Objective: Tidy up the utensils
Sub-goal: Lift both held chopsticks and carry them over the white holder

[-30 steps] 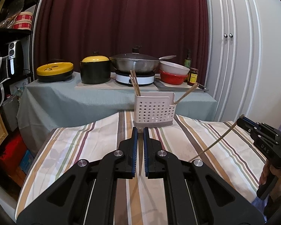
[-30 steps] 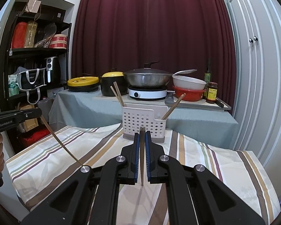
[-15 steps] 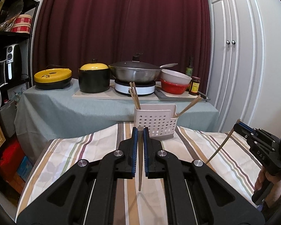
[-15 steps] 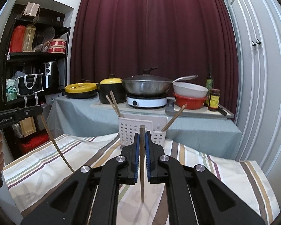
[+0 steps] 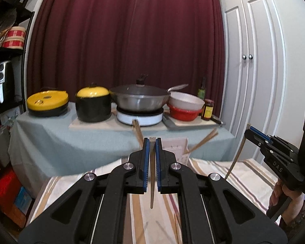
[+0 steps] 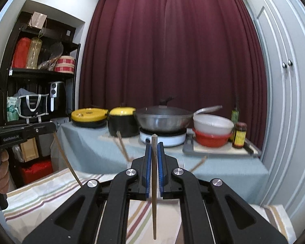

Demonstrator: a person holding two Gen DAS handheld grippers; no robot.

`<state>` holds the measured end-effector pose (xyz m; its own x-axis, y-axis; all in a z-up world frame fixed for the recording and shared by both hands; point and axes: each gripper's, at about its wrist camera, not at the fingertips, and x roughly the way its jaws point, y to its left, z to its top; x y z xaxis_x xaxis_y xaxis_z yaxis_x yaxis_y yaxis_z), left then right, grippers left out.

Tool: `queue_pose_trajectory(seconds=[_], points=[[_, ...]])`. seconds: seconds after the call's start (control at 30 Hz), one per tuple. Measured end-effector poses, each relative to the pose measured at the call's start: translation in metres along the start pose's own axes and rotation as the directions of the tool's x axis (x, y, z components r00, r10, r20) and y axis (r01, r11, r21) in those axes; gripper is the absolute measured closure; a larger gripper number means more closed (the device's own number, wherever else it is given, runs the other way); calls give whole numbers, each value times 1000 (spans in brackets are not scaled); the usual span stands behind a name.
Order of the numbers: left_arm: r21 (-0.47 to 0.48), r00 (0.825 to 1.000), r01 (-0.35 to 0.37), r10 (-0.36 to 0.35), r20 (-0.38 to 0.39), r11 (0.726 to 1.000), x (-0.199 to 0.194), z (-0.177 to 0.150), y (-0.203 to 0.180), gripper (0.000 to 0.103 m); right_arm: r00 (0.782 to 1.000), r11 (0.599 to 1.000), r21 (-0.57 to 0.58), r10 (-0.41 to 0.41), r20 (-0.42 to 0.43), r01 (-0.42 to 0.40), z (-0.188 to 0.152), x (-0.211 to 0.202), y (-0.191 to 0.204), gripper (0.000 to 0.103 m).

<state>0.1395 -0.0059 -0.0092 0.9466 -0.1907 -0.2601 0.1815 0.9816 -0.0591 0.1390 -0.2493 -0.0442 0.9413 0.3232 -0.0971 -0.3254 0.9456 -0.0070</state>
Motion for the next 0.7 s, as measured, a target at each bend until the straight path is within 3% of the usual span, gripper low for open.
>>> queue_pose_trajectory(seconds=[0.3, 0.7], points=[[17, 998, 17, -18, 52, 1000, 48, 50, -7, 97, 996, 1000, -12, 1, 86, 0, 45, 50, -21, 96], [17, 992, -4, 1, 128, 1000, 116, 113, -10, 97, 992, 1000, -5, -13, 127, 14, 69, 114, -44, 96]])
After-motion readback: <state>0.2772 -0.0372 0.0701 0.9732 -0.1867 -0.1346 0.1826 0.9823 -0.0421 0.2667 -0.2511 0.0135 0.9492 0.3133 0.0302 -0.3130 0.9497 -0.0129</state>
